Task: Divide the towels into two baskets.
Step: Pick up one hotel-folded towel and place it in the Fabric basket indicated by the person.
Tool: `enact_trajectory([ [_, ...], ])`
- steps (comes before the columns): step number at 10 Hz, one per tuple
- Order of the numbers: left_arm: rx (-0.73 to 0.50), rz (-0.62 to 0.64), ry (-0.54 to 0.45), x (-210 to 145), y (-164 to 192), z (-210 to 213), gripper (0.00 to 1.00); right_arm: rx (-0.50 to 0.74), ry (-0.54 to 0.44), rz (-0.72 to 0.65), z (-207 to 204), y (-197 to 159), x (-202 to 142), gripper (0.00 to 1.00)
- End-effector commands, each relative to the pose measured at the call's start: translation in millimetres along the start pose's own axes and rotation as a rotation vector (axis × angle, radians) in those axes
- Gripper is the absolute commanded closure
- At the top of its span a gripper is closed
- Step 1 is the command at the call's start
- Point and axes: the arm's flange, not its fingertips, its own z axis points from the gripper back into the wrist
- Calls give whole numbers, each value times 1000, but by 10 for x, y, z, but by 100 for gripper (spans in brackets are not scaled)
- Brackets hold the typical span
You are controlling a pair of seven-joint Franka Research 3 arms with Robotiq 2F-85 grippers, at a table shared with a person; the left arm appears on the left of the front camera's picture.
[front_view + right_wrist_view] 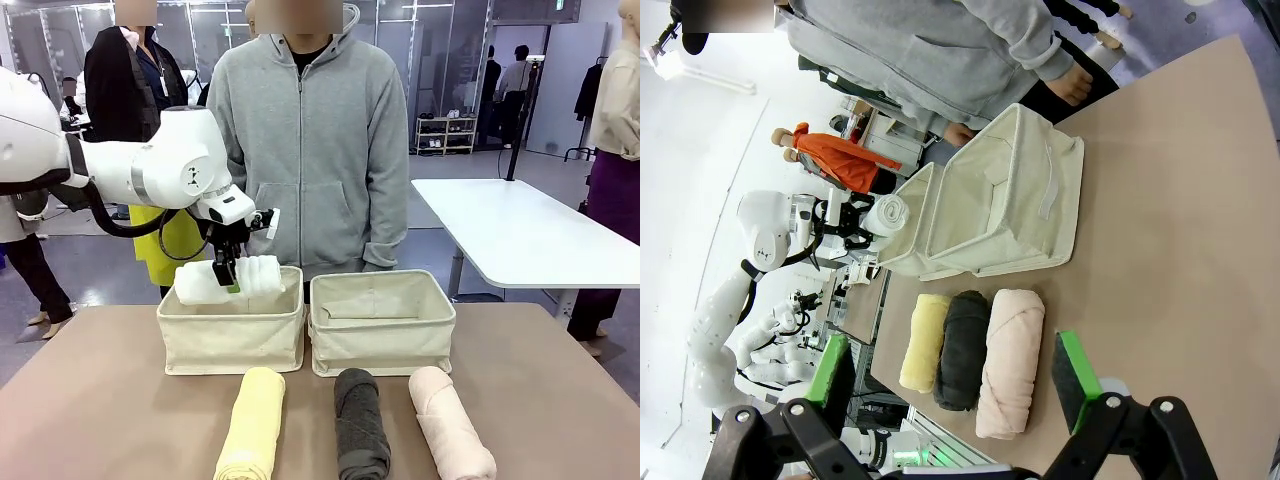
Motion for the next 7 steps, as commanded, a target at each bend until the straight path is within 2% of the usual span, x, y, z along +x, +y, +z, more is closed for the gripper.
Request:
enact_trajectory([
  [1,-46,-19,-17,17,107,-87,53,13,-11,9,11,25,-7,0],
  [6,-78,-32,10,99,108,-264,6,13,-11,9,11,25,-7,0],
  [7,-76,-33,6,99,85,-235,0,13,-11,9,11,25,-7,0],
])
